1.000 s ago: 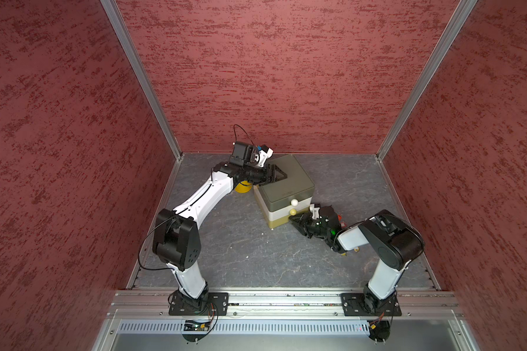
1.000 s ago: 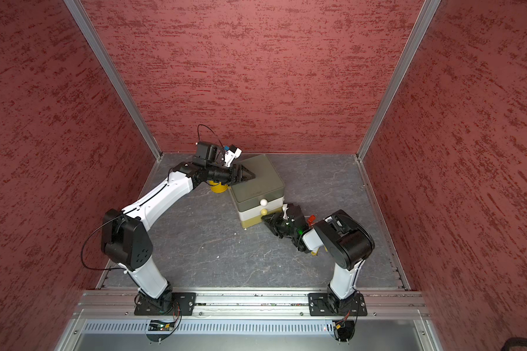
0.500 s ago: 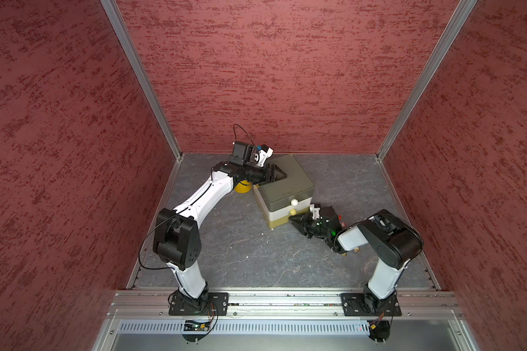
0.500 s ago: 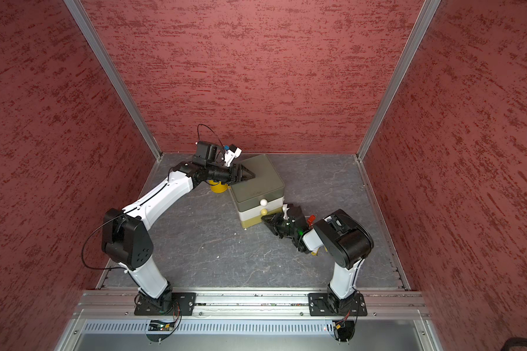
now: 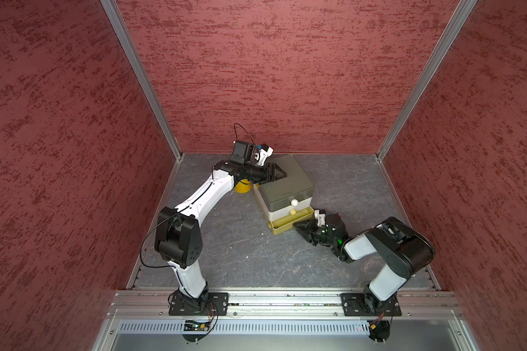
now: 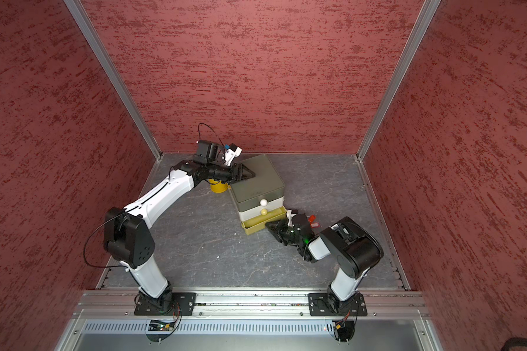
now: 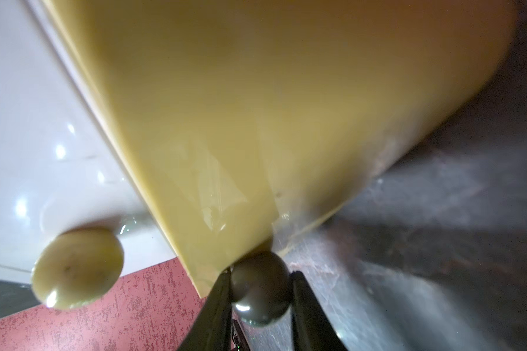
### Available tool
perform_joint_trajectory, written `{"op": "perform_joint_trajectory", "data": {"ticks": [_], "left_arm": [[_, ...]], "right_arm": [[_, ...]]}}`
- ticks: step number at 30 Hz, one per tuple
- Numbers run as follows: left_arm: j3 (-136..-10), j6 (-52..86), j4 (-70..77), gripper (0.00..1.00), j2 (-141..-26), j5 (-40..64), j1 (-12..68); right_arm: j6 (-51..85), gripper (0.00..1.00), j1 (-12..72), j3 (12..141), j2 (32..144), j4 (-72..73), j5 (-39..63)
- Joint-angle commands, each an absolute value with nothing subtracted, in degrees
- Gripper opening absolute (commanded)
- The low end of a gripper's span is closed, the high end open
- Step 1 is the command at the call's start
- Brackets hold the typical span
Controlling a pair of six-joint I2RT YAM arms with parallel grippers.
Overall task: Take the keys out of the drawer
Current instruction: Open the drawer in the storage box.
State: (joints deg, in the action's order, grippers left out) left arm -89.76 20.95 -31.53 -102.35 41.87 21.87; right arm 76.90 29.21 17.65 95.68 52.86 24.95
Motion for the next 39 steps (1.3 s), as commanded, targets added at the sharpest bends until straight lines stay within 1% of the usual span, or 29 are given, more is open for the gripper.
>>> {"op": "perform_joint_trajectory", "data": {"ticks": [1, 5, 12, 15, 27, 31, 32, 33, 34, 35, 37, 39], "left_arm": [[-84.0, 19.5, -46.7, 0.67, -110.1, 34.2, 21.3], [-83.8, 19.6, -46.5, 0.67, -110.4, 34.1, 21.4], [-83.4, 20.2, -45.8, 0.66, -110.5, 33.8, 21.4], [-83.3, 20.5, -45.4, 0.66, -110.6, 33.9, 21.6], [-83.4, 21.0, -45.1, 0.66, -111.5, 33.7, 22.3], [-83.3, 21.2, -45.0, 0.66, -111.5, 33.6, 22.4], [-83.2, 21.2, -44.9, 0.66, -111.6, 33.6, 22.4], [-83.2, 21.3, -44.8, 0.66, -111.6, 33.6, 22.4], [-83.2, 21.4, -44.7, 0.66, -111.6, 33.6, 22.5], [-83.2, 21.5, -44.6, 0.66, -111.7, 33.6, 22.5], [-83.3, 21.7, -44.5, 0.66, -111.7, 33.6, 22.6], [-83.3, 21.9, -44.4, 0.66, -111.7, 33.5, 22.7]], "right_arm": [[76.3, 0.12, 29.5, 14.3, 91.9, 51.6, 22.6], [74.9, 0.12, 30.1, 11.5, 85.3, 46.2, 22.4], [71.7, 0.12, 31.3, 9.9, 71.9, 31.0, 20.9], [71.2, 0.12, 31.4, 8.3, 67.2, 26.6, 20.1], [70.9, 0.12, 31.4, 4.0, 55.1, 15.6, 19.3], [70.0, 0.12, 31.5, 4.0, 50.0, 8.9, 19.0], [69.5, 0.14, 31.5, 4.3, 49.0, 7.5, 19.3], [68.7, 0.21, 31.4, 4.8, 48.3, 6.0, 19.9], [67.9, 0.29, 31.5, 5.5, 47.7, 4.0, 20.4], [67.3, 0.35, 31.4, 6.4, 47.2, 2.5, 20.6], [66.0, 0.43, 31.4, 7.8, 46.5, -0.7, 21.2], [64.9, 0.48, 31.4, 9.4, 46.0, -3.8, 21.4]]}}
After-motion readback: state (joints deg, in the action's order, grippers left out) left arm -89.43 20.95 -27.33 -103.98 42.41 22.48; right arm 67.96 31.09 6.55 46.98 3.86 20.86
